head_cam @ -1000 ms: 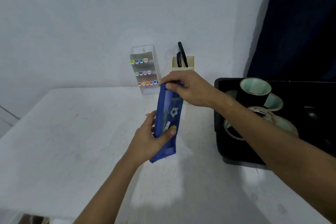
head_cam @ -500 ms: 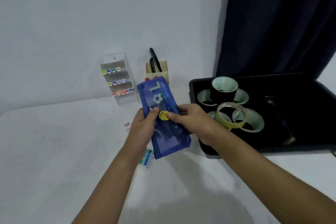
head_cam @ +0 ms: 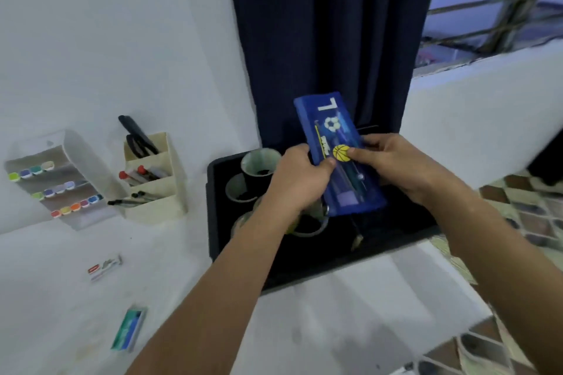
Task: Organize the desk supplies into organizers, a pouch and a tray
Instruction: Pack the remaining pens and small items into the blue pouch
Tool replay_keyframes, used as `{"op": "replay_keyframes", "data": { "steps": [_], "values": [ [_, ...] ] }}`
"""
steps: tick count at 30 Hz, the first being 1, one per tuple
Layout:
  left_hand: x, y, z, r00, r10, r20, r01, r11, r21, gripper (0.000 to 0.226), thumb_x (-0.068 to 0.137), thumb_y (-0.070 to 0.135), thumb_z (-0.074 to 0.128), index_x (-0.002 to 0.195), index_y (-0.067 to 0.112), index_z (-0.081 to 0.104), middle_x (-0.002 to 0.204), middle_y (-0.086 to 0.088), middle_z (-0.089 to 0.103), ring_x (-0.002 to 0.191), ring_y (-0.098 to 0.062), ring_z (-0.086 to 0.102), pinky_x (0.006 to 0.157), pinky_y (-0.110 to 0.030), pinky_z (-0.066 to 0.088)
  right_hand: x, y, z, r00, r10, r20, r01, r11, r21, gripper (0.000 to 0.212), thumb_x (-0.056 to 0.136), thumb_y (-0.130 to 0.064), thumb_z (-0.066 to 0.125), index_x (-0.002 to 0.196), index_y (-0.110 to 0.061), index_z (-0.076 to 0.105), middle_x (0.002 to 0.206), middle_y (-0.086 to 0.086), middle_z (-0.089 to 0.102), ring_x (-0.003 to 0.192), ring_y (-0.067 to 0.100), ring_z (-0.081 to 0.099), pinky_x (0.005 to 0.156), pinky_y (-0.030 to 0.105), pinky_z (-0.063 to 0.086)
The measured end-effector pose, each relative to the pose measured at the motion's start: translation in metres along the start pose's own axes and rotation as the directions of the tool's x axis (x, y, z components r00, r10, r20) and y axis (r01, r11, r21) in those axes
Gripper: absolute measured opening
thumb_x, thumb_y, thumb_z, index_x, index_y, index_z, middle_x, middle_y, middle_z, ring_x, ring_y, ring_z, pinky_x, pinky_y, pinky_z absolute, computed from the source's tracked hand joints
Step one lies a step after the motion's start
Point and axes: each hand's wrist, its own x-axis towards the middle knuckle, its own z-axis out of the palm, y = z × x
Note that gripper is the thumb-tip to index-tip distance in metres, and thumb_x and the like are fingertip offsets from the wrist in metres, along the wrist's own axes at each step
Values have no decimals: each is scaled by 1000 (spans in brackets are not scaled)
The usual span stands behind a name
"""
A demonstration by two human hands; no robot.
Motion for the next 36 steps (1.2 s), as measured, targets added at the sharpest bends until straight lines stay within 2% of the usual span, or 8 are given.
{"op": "replay_keyframes", "data": {
  "steps": [3,9,15,19,27,30,33,36],
  "values": [
    [31,6,50,992,-119,47,115,989,88,30,82,21,61,110,12,55,107,-6,66,98,-26,64,87,-41,54,27,24,-45,987,160,-11,-158,958,-241,22,90,-25,65,107,-11,67,88,6,71,67,12,63,54,22,49],
    [50,9,122,927,-349,138,312,920,237,64,83,24,55,138,6,27,131,-17,50,115,-33,54,89,-35,46,67,71,-78,966,257,-8,-240,889,-391,24,89,-18,66,106,-1,64,81,11,66,61,17,59,46,23,44],
    [46,-1,138,857,-490,158,409,834,370,50,89,24,50,135,6,38,125,-15,54,107,-30,57,79,-32,48,76,102,-75,956,291,37,-218,788,-576,26,85,-22,67,100,-2,63,89,19,70,70,28,67,55,34,54],
    [42,-1,140,866,-472,166,365,822,437,34,91,19,48,122,5,51,103,-11,57,88,-25,57,69,-29,46,78,113,-75,953,300,45,-205,747,-632,31,83,-24,67,105,-3,61,95,18,68,80,31,68,59,36,57],
    [34,0,143,912,-406,62,318,793,520,34,89,15,52,121,4,54,117,-15,59,100,-28,60,69,-28,44,75,116,-77,982,182,45,-105,736,-669,37,82,-21,67,116,-6,62,112,14,66,101,26,62,78,25,44],
    [29,11,135,981,-187,-53,191,872,451,31,85,9,53,116,5,58,113,-15,59,96,-29,61,69,-28,46,77,109,-71,997,-3,79,54,751,-658,28,86,-15,62,111,-4,66,106,15,68,96,23,62,72,19,38],
    [29,14,110,973,28,-227,84,879,470,38,86,10,53,124,10,56,120,-14,53,103,-28,57,83,-30,49,82,96,-55,977,-113,179,195,808,-556,25,88,-15,61,111,-10,69,103,6,70,91,15,63,78,23,44],
    [29,4,76,928,-10,-371,190,872,451,31,88,12,52,117,10,61,116,-12,58,103,-26,59,79,-20,38,81,84,-34,959,-60,277,161,920,-357,26,92,-17,60,116,-12,66,94,4,68,76,9,61,69,26,52]
  ]
}}
